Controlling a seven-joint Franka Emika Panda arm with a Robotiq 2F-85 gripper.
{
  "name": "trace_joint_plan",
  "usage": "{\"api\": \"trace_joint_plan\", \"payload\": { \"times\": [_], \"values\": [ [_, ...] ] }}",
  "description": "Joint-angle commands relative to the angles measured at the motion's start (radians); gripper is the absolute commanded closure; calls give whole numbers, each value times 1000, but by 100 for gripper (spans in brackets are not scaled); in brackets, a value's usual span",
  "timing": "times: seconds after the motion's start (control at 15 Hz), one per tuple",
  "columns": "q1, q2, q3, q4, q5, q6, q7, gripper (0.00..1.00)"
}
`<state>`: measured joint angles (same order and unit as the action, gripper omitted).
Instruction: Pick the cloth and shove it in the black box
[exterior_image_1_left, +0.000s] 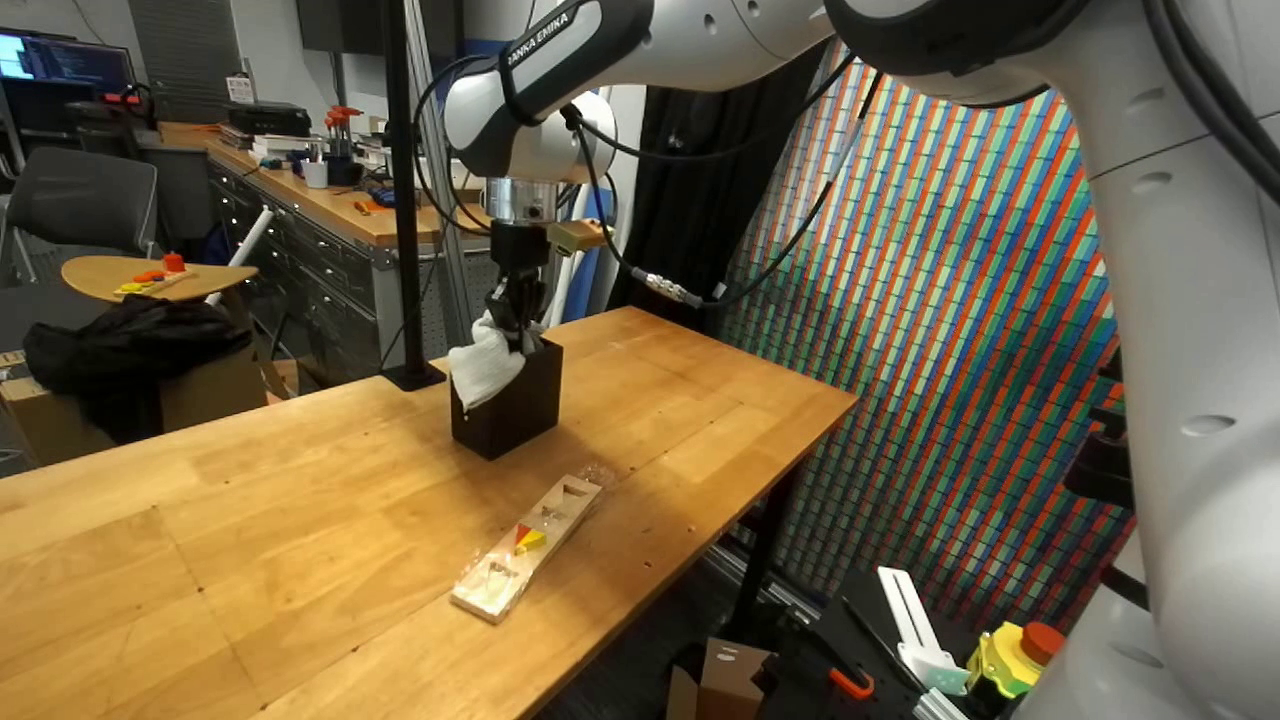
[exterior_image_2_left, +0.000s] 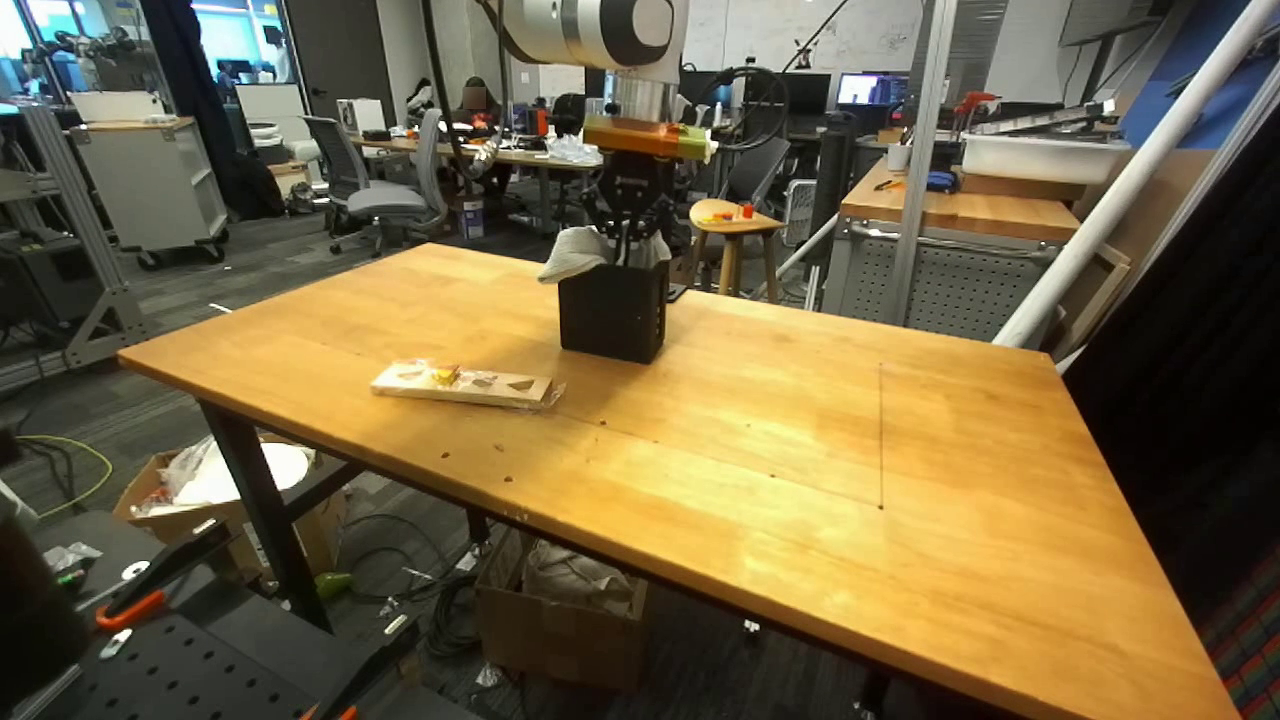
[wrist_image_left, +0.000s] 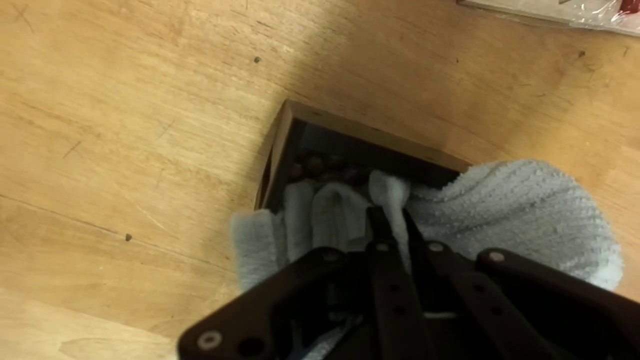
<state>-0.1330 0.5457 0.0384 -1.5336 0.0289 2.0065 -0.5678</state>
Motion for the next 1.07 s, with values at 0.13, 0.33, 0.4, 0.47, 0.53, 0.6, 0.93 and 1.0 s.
{"api": "trace_joint_plan", "payload": {
  "times": [0.13, 0.33, 0.4, 0.47, 0.53, 0.6, 0.93, 1.0],
  "values": [
    [-4, -11, 13, -17, 9, -23, 4, 98],
    [-4, -5, 19, -20, 14, -25, 4, 98],
    [-3, 4, 20, -17, 15, -30, 4, 98],
    [-5, 15, 23, -14, 19, -34, 1, 98],
    [-7, 27, 27, -12, 26, -38, -2, 98],
    [-7, 37, 28, -11, 29, -44, -1, 98],
    [-17, 55, 34, -28, 70, -54, 3, 98],
    [-18, 56, 34, -29, 76, -57, 2, 98]
  ]
}}
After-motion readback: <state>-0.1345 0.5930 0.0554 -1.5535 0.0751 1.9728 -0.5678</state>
